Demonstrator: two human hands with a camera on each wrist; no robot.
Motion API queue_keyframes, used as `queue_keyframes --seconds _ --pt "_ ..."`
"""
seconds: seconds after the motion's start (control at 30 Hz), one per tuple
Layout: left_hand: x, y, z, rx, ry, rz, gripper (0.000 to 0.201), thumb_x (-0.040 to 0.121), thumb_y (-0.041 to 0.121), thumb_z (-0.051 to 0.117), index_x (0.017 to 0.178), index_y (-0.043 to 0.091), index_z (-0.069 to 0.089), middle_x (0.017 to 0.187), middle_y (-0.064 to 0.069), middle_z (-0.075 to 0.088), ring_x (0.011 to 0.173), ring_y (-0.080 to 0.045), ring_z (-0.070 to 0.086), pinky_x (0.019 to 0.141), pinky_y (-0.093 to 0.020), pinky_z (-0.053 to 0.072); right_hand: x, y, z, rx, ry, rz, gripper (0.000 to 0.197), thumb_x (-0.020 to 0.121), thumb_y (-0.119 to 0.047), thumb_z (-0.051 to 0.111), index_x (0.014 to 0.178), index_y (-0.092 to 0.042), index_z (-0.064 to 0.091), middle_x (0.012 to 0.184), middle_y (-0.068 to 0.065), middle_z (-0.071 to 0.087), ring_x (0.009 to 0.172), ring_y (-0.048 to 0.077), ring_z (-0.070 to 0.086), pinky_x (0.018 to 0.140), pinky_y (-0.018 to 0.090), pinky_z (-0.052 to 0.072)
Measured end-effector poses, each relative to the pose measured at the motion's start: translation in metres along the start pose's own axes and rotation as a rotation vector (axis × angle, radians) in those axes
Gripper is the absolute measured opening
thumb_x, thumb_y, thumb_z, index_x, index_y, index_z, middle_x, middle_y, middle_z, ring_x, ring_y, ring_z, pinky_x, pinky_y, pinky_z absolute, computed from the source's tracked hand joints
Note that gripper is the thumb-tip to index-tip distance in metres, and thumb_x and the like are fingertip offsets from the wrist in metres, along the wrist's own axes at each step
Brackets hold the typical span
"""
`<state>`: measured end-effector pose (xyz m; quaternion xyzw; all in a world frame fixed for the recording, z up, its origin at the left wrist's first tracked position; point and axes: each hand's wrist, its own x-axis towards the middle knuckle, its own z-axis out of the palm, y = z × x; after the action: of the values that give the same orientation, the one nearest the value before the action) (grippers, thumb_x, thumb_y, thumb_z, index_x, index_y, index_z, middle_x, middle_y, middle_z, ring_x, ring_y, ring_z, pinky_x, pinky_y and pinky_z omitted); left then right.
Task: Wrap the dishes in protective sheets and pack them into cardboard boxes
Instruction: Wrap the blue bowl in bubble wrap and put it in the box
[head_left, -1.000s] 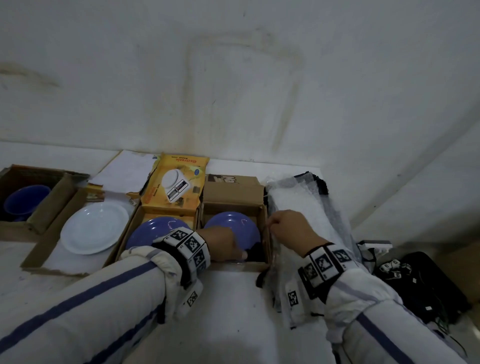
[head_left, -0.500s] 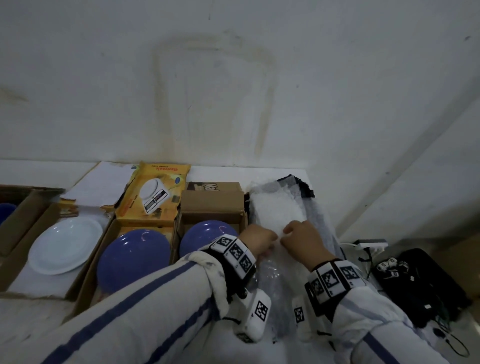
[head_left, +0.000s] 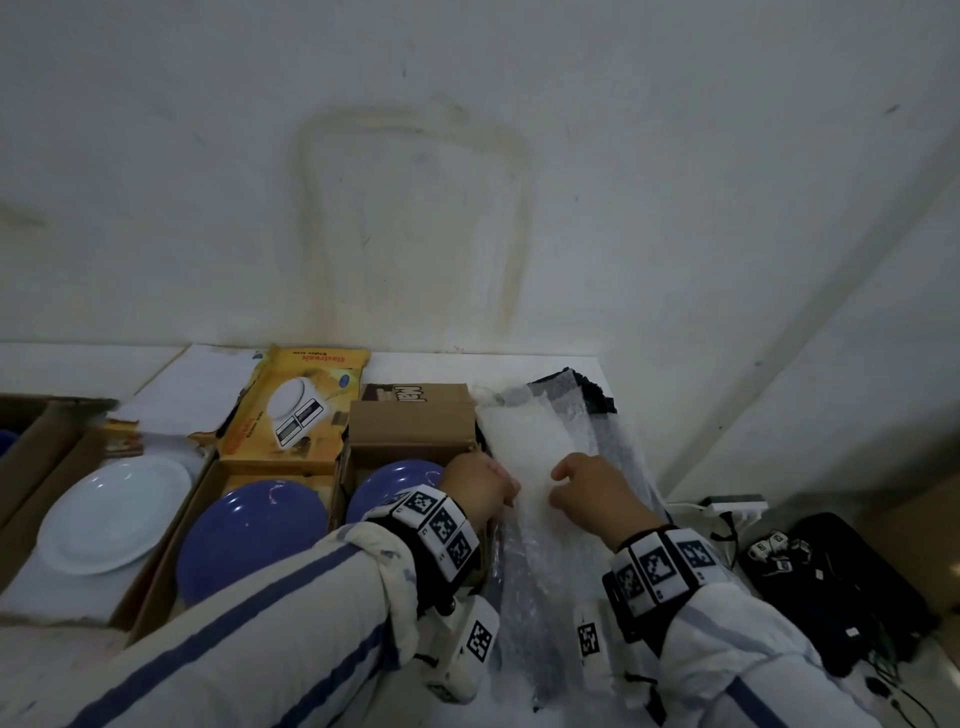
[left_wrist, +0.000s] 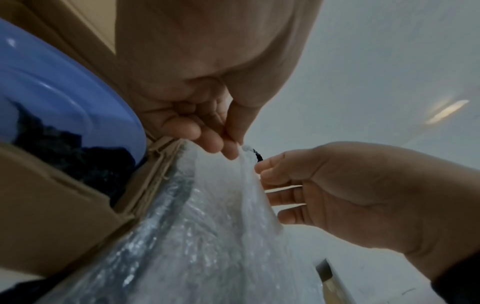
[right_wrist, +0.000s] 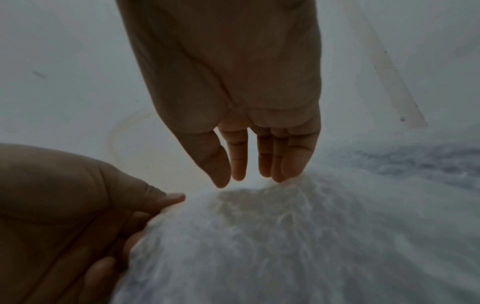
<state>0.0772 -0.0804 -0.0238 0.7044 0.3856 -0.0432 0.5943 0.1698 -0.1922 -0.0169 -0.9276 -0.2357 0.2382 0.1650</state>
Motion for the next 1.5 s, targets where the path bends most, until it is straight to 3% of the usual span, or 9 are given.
queue_keyframes --seconds 0.47,0.73,0.87,1.0,1.13,1.23,1.3,1.37,1.5 --pt "-0.015 -0.007 0.009 -0.332 -0.131 -0.099 0.017 0.088 0.007 0.063 0.075 0.007 0.054 0.072 -0.009 0.056 0.060 -0.019 0.054 0.053 -0.027 0.048 -0.012 0.002 0.011 -0.009 0.066 -0.012 0.039 0.084 -0.016 0.060 0.122 -0.015 0.053 0.126 0.010 0.046 0.112 0.025 0.051 0.084 0.024 0.038" --pt "-0.024 0.005 -0.009 -0.249 -0.087 0.255 0.015 0.090 0.002 0.059 0.080 0.012 0.056 0.075 0.002 0.056 0.066 -0.006 0.051 0.059 -0.013 0.041 -0.029 -0.025 -0.027 -0.228 0.029 -0.225 0.062 0.080 -0.016 0.058 0.136 -0.033 0.037 0.149 -0.005 0.028 0.135 0.021 0.031 0.108 0.041 0.031" --pt "-0.034 0.013 -0.037 -0.275 -0.042 0.385 0.016 0.086 0.006 0.065 0.093 0.018 0.056 0.090 0.002 0.054 0.087 -0.013 0.051 0.079 -0.024 0.044 -0.038 -0.057 -0.046 -0.399 0.070 -0.296 0.013 0.088 -0.023 0.053 0.099 -0.027 0.058 0.122 0.002 0.058 0.116 0.024 0.053 0.083 0.030 0.037" --pt "-0.037 0.013 -0.069 -0.193 -0.022 0.505 0.074 0.074 -0.001 0.075 0.133 0.021 0.037 0.129 -0.001 0.041 0.117 -0.018 0.047 0.096 -0.033 0.049 -0.050 -0.088 -0.052 -0.249 0.136 -0.444 0.023 0.086 -0.014 0.053 0.105 -0.013 0.065 0.104 0.008 0.066 0.100 0.026 0.060 0.072 0.027 0.044" --pt "-0.038 0.004 -0.094 0.106 -0.031 0.538 0.040 0.080 0.004 0.069 0.114 0.019 0.057 0.103 0.004 0.060 0.096 -0.009 0.056 0.071 -0.006 0.047 -0.057 -0.119 -0.054 -0.075 0.201 -0.587 0.020 0.088 -0.016 0.056 0.104 -0.015 0.068 0.106 0.004 0.068 0.099 0.022 0.060 0.071 0.024 0.039" --pt "-0.036 -0.012 -0.110 0.204 0.124 0.486 0.006 0.085 0.014 0.064 0.079 0.015 0.064 0.079 0.001 0.062 0.076 -0.013 0.058 0.070 -0.028 0.050 -0.055 -0.130 -0.050 0.114 0.248 -0.629 0.018 0.088 -0.013 0.057 0.102 -0.016 0.070 0.102 0.003 0.070 0.094 0.020 0.062 0.077 0.025 0.044" --pt "-0.034 -0.024 -0.123 0.182 0.166 0.447 0.014 0.088 0.014 0.058 0.085 0.003 0.067 0.081 -0.007 0.062 0.074 -0.016 0.056 0.070 -0.037 0.048 -0.051 -0.131 -0.043 0.190 0.216 -0.608 0.012 0.086 -0.009 0.059 0.089 -0.017 0.068 0.085 0.000 0.067 0.081 0.017 0.059 0.070 0.026 0.045" --pt "-0.037 -0.033 -0.134 0.005 0.165 0.374 0.017 0.092 0.014 0.054 0.100 0.010 0.068 0.090 -0.003 0.067 0.077 -0.014 0.061 0.066 -0.027 0.048 -0.045 -0.131 -0.032 0.204 0.143 -0.583 0.016 0.082 -0.005 0.061 0.078 -0.021 0.062 0.072 -0.006 0.060 0.071 0.012 0.054 0.061 0.022 0.040" --pt "-0.045 -0.045 -0.147 -0.451 0.009 0.173 0.017 0.096 0.012 0.045 0.101 0.018 0.060 0.088 -0.009 0.065 0.067 -0.017 0.065 0.049 -0.024 0.050 -0.034 -0.132 0.006 0.103 -0.074 -0.579 0.028 0.078 0.001 0.063 0.066 -0.025 0.059 0.101 0.008 0.069 0.094 0.023 0.062 0.074 0.024 0.045"
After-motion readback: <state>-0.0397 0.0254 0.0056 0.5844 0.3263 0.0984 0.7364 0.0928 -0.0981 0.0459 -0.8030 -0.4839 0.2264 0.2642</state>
